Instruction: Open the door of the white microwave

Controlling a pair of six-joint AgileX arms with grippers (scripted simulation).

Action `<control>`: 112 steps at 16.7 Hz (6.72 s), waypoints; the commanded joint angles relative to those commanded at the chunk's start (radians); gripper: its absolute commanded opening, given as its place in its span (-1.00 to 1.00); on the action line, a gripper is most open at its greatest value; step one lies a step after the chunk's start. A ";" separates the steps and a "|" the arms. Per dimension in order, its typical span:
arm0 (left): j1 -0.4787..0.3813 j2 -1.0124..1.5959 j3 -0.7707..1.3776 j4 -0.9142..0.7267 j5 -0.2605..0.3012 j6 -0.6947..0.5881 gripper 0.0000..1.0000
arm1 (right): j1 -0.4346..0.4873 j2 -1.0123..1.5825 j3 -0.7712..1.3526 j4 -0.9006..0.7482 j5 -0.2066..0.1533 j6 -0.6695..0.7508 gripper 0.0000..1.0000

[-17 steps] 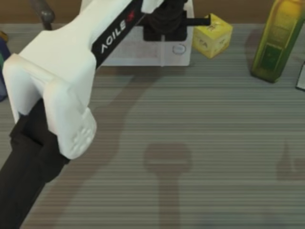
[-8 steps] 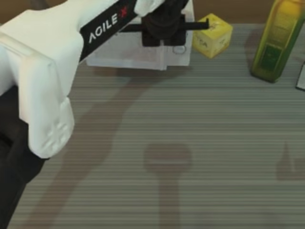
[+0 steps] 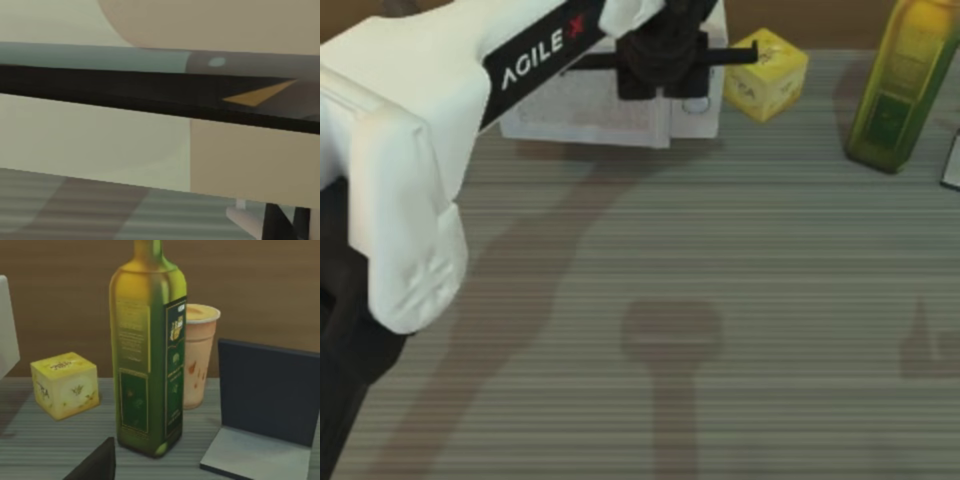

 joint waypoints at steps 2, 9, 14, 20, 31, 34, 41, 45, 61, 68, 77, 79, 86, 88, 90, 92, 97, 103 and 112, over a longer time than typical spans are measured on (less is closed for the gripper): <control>0.000 0.000 0.000 0.000 0.000 0.000 -1.00 | 0.000 0.000 0.000 0.000 0.000 0.000 1.00; 0.000 0.000 0.000 0.000 0.000 0.000 -1.00 | 0.000 0.000 0.000 0.000 0.000 0.000 1.00; 0.000 0.000 0.000 0.000 0.000 0.000 -1.00 | 0.000 0.000 0.000 0.000 0.000 0.000 1.00; -0.005 0.005 0.002 0.002 0.006 -0.005 -1.00 | 0.000 0.000 0.000 0.000 0.000 0.000 1.00; 0.005 -0.127 -0.226 0.123 0.040 0.089 -1.00 | 0.000 0.000 0.000 0.000 0.000 0.000 1.00; 0.005 -0.127 -0.226 0.123 0.040 0.089 -1.00 | 0.000 0.000 0.000 0.000 0.000 0.000 1.00; 0.005 -0.127 -0.226 0.123 0.040 0.089 -1.00 | 0.000 0.000 0.000 0.000 0.000 0.000 1.00; 0.005 -0.127 -0.226 0.123 0.040 0.089 -1.00 | 0.000 0.000 0.000 0.000 0.000 0.000 1.00; 0.012 -0.207 -0.365 0.195 0.079 0.159 -1.00 | 0.000 0.000 0.000 0.000 0.000 0.000 1.00; 0.015 -0.237 -0.411 0.222 0.089 0.189 -1.00 | 0.000 0.000 0.000 0.000 0.000 0.000 1.00; 0.015 -0.237 -0.411 0.222 0.089 0.189 -1.00 | 0.000 0.000 0.000 0.000 0.000 0.000 1.00; 0.015 -0.237 -0.411 0.222 0.089 0.189 -1.00 | 0.000 0.000 0.000 0.000 0.000 0.000 1.00; 0.015 -0.237 -0.411 0.222 0.089 0.189 -1.00 | 0.000 0.000 0.000 0.000 0.000 0.000 1.00; 0.015 -0.237 -0.411 0.222 0.089 0.189 -1.00 | 0.000 0.000 0.000 0.000 0.000 0.000 1.00; 0.009 -0.237 -0.415 0.224 0.097 0.188 -1.00 | 0.000 0.000 0.000 0.000 0.000 0.000 1.00; 0.016 -0.261 -0.452 0.242 0.111 0.213 -1.00 | 0.000 0.000 0.000 0.000 0.000 0.000 1.00; 0.032 -0.334 -0.565 0.298 0.146 0.296 -1.00 | 0.000 0.000 0.000 0.000 0.000 0.000 1.00; 0.032 -0.335 -0.566 0.299 0.146 0.296 -1.00 | 0.000 0.000 0.000 0.000 0.000 0.000 1.00; 0.032 -0.335 -0.566 0.299 0.146 0.296 -1.00 | 0.000 0.000 0.000 0.000 0.000 0.000 1.00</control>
